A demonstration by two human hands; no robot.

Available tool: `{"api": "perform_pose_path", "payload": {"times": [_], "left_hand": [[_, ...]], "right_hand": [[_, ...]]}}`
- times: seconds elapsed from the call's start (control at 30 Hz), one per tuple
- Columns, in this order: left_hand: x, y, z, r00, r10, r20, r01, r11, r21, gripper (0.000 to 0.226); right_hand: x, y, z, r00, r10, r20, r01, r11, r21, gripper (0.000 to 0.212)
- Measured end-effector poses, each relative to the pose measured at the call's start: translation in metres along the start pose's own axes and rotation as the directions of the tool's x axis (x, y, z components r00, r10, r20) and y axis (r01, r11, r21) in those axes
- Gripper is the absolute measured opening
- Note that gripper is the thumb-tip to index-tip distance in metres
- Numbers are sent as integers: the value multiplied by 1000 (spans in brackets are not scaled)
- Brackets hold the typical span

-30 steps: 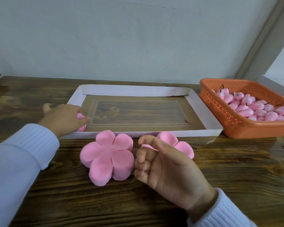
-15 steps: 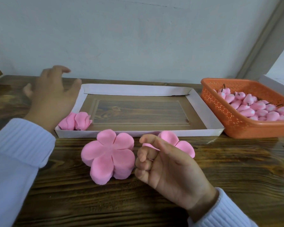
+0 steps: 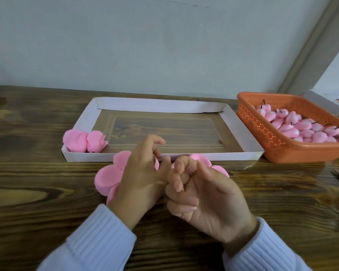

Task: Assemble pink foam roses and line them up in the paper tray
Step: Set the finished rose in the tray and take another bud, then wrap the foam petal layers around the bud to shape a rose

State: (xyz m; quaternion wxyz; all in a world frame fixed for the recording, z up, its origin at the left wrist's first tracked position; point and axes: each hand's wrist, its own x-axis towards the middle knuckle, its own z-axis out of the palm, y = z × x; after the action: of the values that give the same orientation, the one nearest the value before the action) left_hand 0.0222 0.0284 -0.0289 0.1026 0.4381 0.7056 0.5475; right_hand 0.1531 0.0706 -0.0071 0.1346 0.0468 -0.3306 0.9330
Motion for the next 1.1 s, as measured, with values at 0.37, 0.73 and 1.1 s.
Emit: {"api": "perform_pose_path", "payload": {"times": [0.37, 0.73, 1.1], "left_hand": [[-6, -2, -3, 984, 123, 127, -154, 951, 269, 12], [-6, 2, -1, 979, 93, 180, -154, 920, 360, 12], [-8, 3, -1, 982, 111, 156, -162, 917, 365, 21]], "right_hand": [[-24, -177, -18, 553, -775, -307, -416, 62, -907, 11], [-75, -304, -137, 395, -594, -701, -895, -420, -148, 19], [-66, -272, -125, 508, -504, -698, -816, -540, -204, 25]]}}
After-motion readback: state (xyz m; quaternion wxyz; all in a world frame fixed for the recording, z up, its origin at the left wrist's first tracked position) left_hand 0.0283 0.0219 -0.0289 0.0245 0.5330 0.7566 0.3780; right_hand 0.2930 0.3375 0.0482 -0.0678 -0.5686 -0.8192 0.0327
